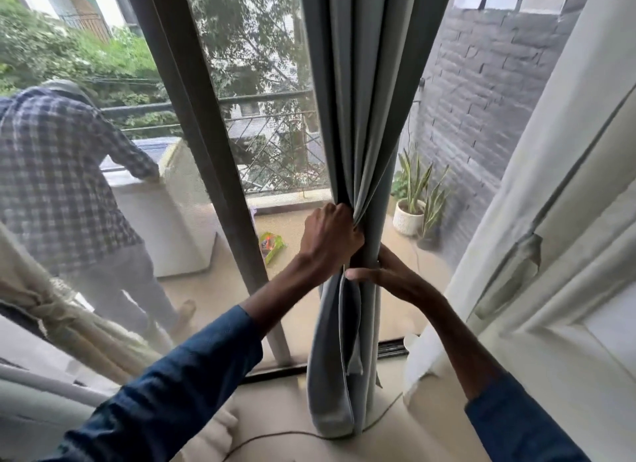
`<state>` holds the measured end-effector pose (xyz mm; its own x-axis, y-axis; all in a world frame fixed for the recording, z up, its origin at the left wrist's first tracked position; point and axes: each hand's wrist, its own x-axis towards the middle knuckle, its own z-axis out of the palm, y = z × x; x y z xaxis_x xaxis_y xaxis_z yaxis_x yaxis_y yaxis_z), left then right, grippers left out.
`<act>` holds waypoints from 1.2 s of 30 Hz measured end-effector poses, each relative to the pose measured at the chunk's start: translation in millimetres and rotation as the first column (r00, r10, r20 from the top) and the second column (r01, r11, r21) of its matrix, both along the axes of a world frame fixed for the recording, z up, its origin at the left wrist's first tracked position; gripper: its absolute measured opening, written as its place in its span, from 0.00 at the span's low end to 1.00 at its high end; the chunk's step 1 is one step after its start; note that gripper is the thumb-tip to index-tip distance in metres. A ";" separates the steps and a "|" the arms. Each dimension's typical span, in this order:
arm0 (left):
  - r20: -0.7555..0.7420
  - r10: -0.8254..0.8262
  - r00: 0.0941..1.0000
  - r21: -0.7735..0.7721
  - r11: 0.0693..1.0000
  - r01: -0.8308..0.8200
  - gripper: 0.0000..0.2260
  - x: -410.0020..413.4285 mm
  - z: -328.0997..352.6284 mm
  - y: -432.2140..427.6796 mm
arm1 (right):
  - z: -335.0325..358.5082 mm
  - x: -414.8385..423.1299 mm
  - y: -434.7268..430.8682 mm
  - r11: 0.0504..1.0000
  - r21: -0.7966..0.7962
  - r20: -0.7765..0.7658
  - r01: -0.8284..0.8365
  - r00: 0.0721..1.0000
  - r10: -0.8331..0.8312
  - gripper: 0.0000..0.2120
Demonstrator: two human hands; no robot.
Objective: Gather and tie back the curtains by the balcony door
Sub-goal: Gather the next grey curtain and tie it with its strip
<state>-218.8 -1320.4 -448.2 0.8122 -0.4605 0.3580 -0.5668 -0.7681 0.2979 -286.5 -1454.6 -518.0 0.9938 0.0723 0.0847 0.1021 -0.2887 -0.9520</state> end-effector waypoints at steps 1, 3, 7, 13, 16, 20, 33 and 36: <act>0.006 0.005 1.000 -0.005 1.000 -0.005 0.11 -1.5 1.5 -0.9 | 1.2 -2.3 2.2 0.999 0.022 -0.017 -0.034 0.999 0.035 0.20; 0.007 0.001 1.000 -0.009 1.000 -0.001 0.11 -4.7 2.9 -3.8 | 1.2 -0.5 12.5 1.000 -0.023 0.007 0.016 1.000 -0.016 0.21; -0.043 -0.079 0.996 0.017 0.997 0.080 0.11 -5.7 1.0 -6.8 | -13.6 14.4 31.8 0.883 -0.226 0.100 0.412 0.911 -0.399 0.15; -0.215 -0.365 0.906 -0.058 0.931 0.362 0.18 17.8 -0.2 33.0 | -25.3 22.5 19.7 0.833 -0.254 0.109 0.492 0.870 -0.480 0.10; -0.167 -0.481 0.861 -0.257 0.864 0.433 0.04 18.2 -12.5 54.8 | -22.0 20.9 15.8 0.893 -0.150 0.091 0.423 0.906 -0.414 0.07; -0.059 -0.458 0.887 -0.542 0.761 0.357 0.06 13.3 -41.7 65.3 | -19.6 19.3 15.4 0.942 -0.079 0.055 0.325 0.945 -0.322 0.10; -0.085 -0.089 0.992 -0.375 0.926 0.051 0.06 14.1 -77.0 50.7 | -34.4 22.8 10.7 0.974 -0.024 0.041 0.225 0.974 -0.224 0.19; -0.141 -0.114 0.983 -0.288 0.955 0.070 0.17 9.1 -93.2 61.0 | -30.8 18.5 8.6 0.963 -0.019 0.010 0.268 0.963 -0.268 0.15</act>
<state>-209.7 -1259.3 -541.4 0.8266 -0.4348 0.3574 -0.5611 -0.5872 0.5834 -268.0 -1446.0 -548.8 0.9765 -0.1945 0.0929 0.0252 -0.3249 -0.9454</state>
